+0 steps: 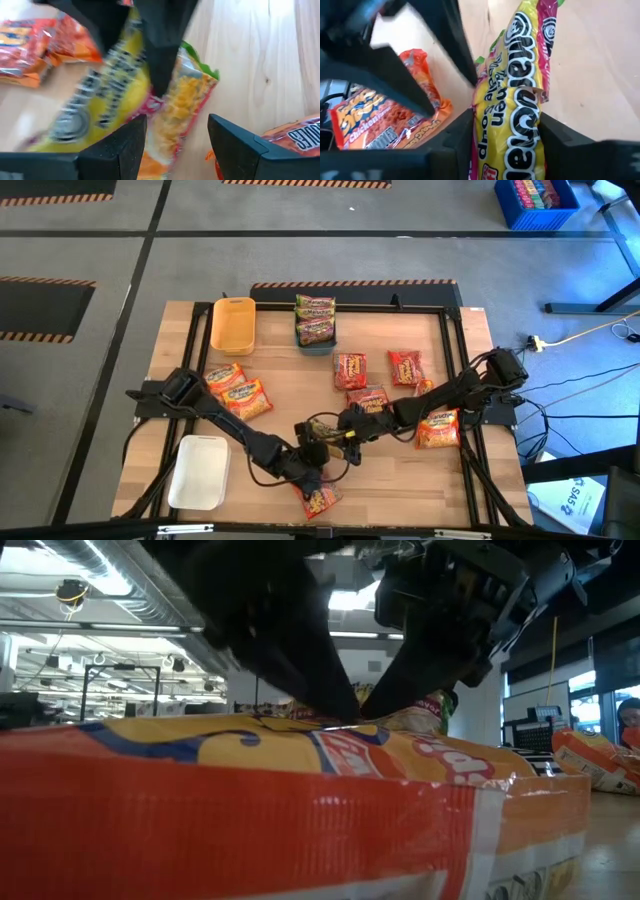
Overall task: Sort Maruchan noodles
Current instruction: Put the green noodle pack into the blue bin
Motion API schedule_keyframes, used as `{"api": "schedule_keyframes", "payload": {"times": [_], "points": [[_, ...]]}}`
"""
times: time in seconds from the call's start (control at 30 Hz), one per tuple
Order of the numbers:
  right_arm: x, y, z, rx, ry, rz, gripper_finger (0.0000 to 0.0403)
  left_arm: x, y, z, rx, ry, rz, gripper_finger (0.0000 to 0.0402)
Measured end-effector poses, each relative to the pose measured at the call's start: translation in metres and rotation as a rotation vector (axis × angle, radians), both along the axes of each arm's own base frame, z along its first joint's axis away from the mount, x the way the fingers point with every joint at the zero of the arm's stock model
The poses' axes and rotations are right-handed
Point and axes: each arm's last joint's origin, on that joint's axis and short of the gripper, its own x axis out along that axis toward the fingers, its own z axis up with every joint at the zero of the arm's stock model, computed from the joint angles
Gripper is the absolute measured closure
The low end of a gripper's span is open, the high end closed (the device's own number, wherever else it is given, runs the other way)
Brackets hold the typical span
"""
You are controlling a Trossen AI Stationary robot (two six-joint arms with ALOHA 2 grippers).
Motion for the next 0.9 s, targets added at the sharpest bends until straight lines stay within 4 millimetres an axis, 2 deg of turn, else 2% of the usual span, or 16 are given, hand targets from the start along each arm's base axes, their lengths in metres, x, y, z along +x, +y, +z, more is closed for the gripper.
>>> {"api": "schedule_keyframes", "payload": {"times": [0.3,0.47,0.53,0.63,0.9], "points": [[0.0,0.0,0.002,-0.011,-0.006,0.022,0.0267,-0.029,-0.008,0.041,-0.006,0.042,-0.077,0.0193],[0.0,-0.011,0.014,-0.025,-0.043,0.022,0.0267,-0.042,-0.005,0.053,-0.039,0.114,-0.179,0.0193],[0.0,-0.016,0.022,-0.04,-0.072,0.023,0.0267,-0.045,0.001,0.054,-0.063,0.104,-0.189,0.0193],[-0.001,-0.03,0.036,-0.077,-0.109,0.017,0.0267,-0.055,0.014,0.045,-0.098,0.096,-0.193,0.0193],[-0.008,-0.086,0.07,-0.25,-0.185,-0.034,0.0266,-0.088,0.051,0.023,-0.224,-0.121,-0.205,0.0193]]}}
